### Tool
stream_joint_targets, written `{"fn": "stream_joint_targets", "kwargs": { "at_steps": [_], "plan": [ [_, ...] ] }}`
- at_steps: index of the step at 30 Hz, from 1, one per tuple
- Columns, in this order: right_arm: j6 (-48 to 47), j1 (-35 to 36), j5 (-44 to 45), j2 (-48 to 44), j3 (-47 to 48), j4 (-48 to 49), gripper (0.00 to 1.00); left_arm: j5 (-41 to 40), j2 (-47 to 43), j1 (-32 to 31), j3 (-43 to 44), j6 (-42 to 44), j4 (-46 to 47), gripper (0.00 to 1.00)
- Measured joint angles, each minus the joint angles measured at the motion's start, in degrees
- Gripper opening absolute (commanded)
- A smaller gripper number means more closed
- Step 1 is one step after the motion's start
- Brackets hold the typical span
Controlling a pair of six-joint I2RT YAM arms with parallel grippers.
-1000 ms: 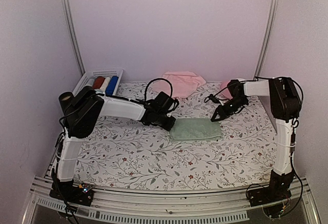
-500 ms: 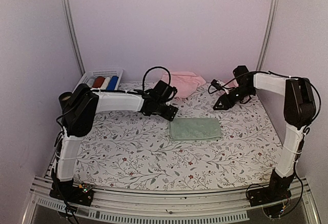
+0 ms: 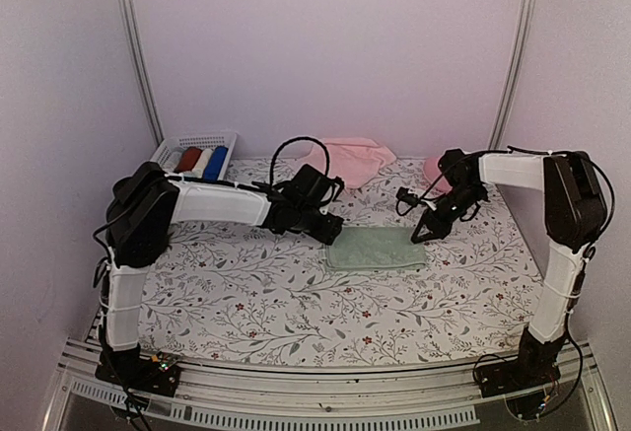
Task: Roll the towels
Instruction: Smooth out the towel at the center of the board.
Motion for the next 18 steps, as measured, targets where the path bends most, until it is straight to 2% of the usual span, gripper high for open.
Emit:
{"fn": "stream_joint_targets", "kwargs": {
  "at_steps": [18],
  "plan": [
    [-1.97, 2.80, 9.86, 5.01, -3.74, -0.68, 0.03, -1.16, 6.12, -0.50, 0.66, -0.90, 1.88, 0.71]
  ]
}}
